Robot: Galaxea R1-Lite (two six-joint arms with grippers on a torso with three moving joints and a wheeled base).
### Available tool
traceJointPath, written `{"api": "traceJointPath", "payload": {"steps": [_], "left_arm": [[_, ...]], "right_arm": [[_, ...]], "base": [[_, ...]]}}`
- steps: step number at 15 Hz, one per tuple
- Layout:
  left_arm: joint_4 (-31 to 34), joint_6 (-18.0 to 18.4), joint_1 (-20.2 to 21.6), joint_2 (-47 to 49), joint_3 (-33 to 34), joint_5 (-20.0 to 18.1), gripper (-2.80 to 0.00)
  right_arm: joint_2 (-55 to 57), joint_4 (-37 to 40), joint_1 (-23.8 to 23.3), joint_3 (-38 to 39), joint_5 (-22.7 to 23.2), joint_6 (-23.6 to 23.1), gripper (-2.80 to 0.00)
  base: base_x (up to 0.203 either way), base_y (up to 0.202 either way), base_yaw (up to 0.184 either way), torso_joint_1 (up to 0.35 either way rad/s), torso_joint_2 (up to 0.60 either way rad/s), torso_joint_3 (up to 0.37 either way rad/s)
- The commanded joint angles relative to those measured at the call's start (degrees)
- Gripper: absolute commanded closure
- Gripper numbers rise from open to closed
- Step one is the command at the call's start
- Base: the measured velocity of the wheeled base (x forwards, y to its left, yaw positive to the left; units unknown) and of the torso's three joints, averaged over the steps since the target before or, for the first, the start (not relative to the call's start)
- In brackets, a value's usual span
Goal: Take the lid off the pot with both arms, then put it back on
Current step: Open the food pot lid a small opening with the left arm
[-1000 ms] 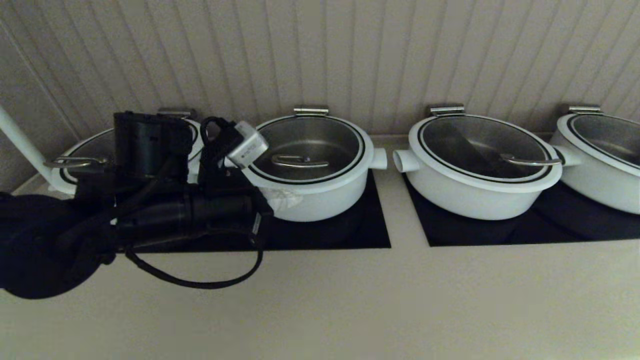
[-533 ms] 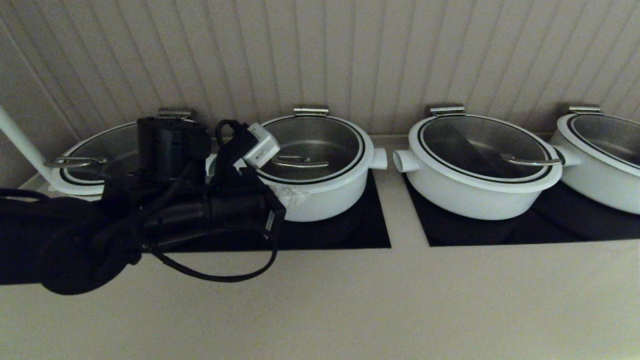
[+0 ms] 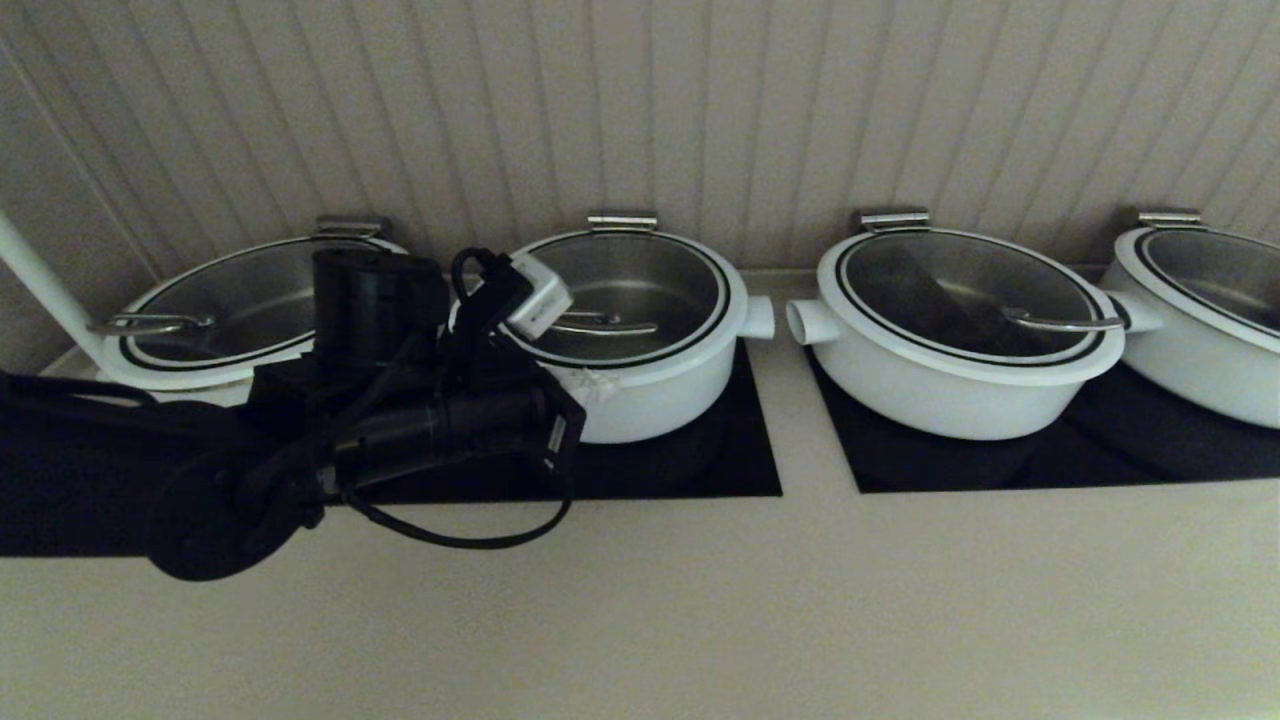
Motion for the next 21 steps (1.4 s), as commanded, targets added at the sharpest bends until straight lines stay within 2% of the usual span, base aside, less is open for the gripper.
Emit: {"api": "traceJointPath", "payload": {"steps": [1, 4, 16, 21], "left_arm": [[-0.28, 0.20, 0.02, 0.90, -0.46, 0.99, 0.00], [-0.29, 0.16, 0.09, 2.07, -2.08, 3.46, 0.00], [-0.29, 0.30, 1.16, 3.00, -7.63, 4.53, 0.00], [-0.21, 0.57, 1.43, 2.83, -6.71, 4.62, 0.00]], "right_arm": [[-0.01, -0.02, 0.00, 0.02, 0.03, -0.07, 0.00], [-0.01, -0.02, 0.00, 0.10, 0.03, -0.07, 0.00], [-0.01, 0.07, 0.00, 0.01, 0.55, -0.60, 0.00], [-0.01, -0.02, 0.00, 0.01, 0.55, -0.69, 0.00]], "base": [[0.000, 0.000, 0.000, 0.000, 0.00, 0.000], [0.000, 0.000, 0.000, 0.000, 0.00, 0.000], [0.000, 0.000, 0.000, 0.000, 0.00, 0.000], [0.000, 0.000, 0.000, 0.000, 0.00, 0.000]]}}
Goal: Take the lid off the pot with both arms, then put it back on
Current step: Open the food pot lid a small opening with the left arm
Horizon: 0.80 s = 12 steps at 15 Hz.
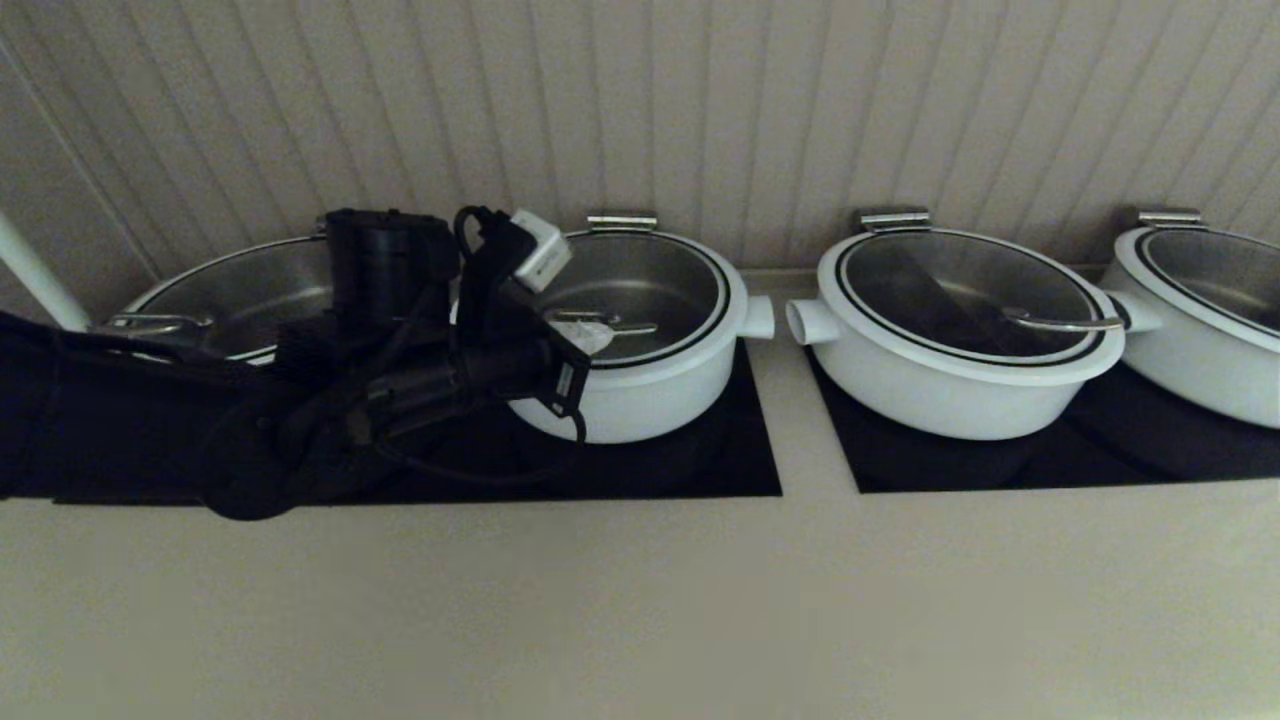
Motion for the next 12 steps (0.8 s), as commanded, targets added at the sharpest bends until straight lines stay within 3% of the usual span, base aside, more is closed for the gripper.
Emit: {"api": "traceJointPath", "payload": {"steps": [1, 9, 12], "left_arm": [[-0.24, 0.08, -0.01, -0.53, 0.81, -0.15, 0.00], [-0.41, 4.09, 0.08, 3.62, 0.54, 0.00, 0.00], [-5.34, 4.13, 0.56, 5.40, 0.04, 0.11, 0.00]], "right_arm": [[-0.01, 0.00, 0.00, 0.01, 0.03, -0.08, 0.00], [-0.01, 0.00, 0.00, 0.01, 0.03, -0.08, 0.00], [-0.01, 0.00, 0.00, 0.01, 0.03, -0.08, 0.00]], "base": [[0.000, 0.000, 0.000, 0.000, 0.00, 0.000], [0.000, 0.000, 0.000, 0.000, 0.00, 0.000], [0.000, 0.000, 0.000, 0.000, 0.00, 0.000]]}}
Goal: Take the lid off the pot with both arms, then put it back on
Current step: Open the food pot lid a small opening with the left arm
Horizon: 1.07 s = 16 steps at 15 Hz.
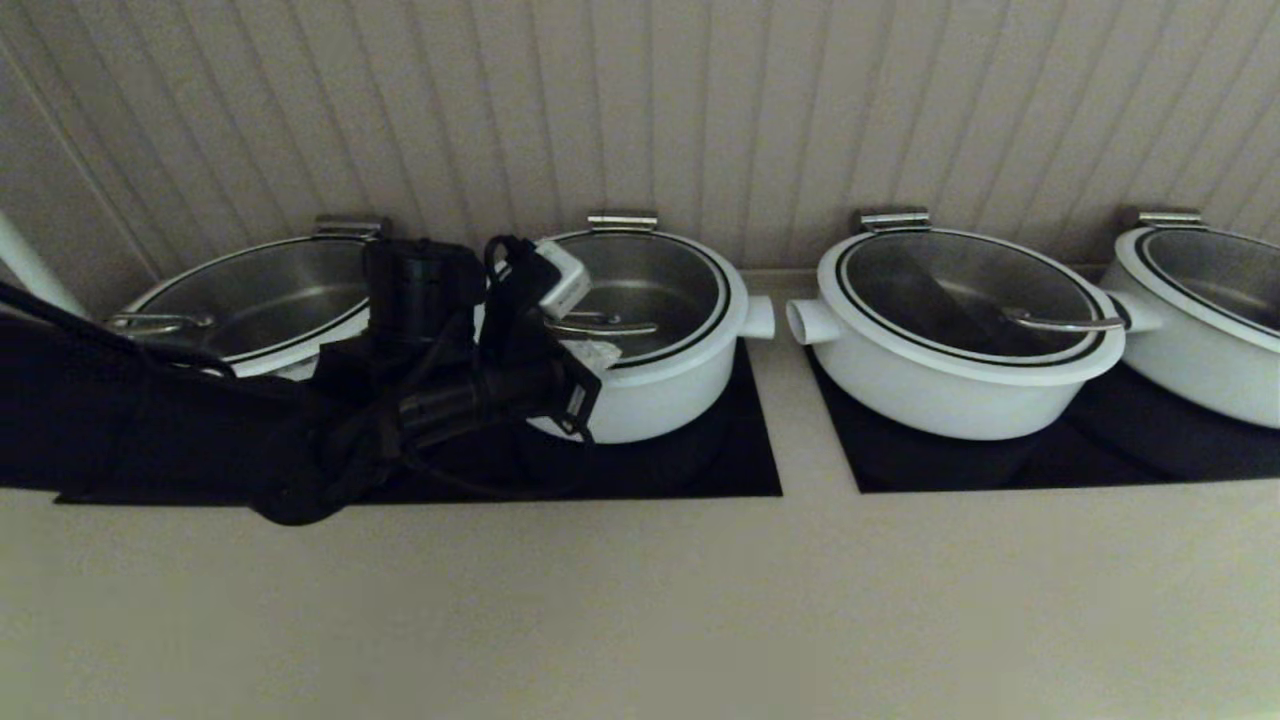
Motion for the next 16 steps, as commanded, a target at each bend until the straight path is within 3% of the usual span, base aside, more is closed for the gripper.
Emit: {"api": "traceJointPath", "payload": {"steps": [1, 7, 16], "left_arm": [[-4.59, 0.17, 1.13, 1.91, -0.14, 0.25, 0.00], [-4.95, 0.56, 3.44, 1.77, -1.05, 0.32, 0.00], [-4.20, 1.18, 3.55, 2.29, -7.37, 0.24, 0.00]], "right_arm": [[-0.01, 0.00, 0.00, 0.01, 0.03, -0.06, 0.00], [-0.01, 0.00, 0.00, 0.01, 0.03, -0.06, 0.00], [-0.01, 0.00, 0.00, 0.01, 0.03, 0.16, 0.00]], "base": [[0.000, 0.000, 0.000, 0.000, 0.00, 0.000], [0.000, 0.000, 0.000, 0.000, 0.00, 0.000], [0.000, 0.000, 0.000, 0.000, 0.00, 0.000]]}}
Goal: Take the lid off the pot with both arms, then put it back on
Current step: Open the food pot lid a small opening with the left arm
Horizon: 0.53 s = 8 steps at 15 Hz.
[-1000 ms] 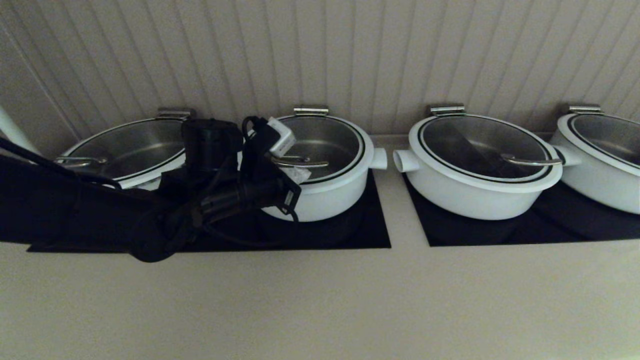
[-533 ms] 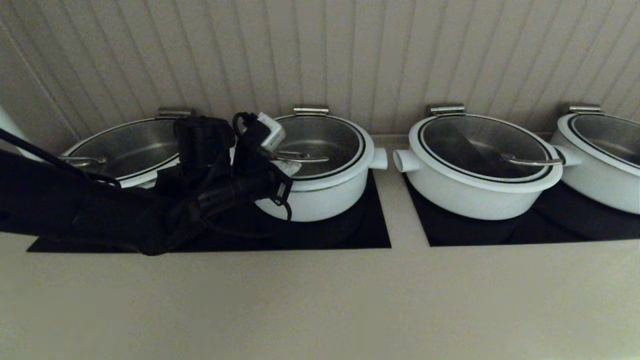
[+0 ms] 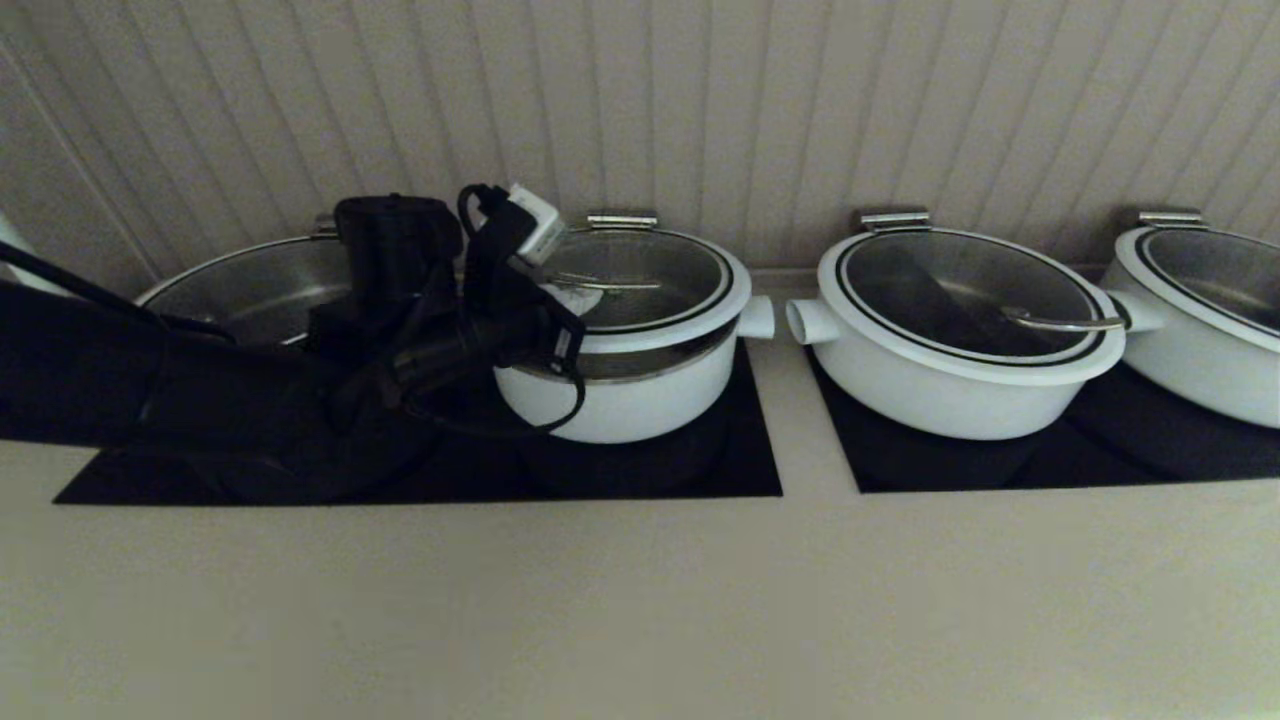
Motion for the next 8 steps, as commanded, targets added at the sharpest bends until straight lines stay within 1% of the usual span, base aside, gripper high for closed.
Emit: {"api": "traceJointPath", "payload": {"steps": [1, 8], "left_arm": [[-0.24, 0.12, -0.01, 0.28, -1.48, -0.09, 0.00], [-0.33, 0.03, -0.01, 0.38, -2.19, -0.09, 0.00]], "right_arm": [[-0.01, 0.00, 0.00, 0.01, 0.03, 0.13, 0.00], [-0.01, 0.00, 0.00, 0.01, -0.06, -0.05, 0.00]], "base": [[0.000, 0.000, 0.000, 0.000, 0.00, 0.000], [0.000, 0.000, 0.000, 0.000, 0.00, 0.000]]}}
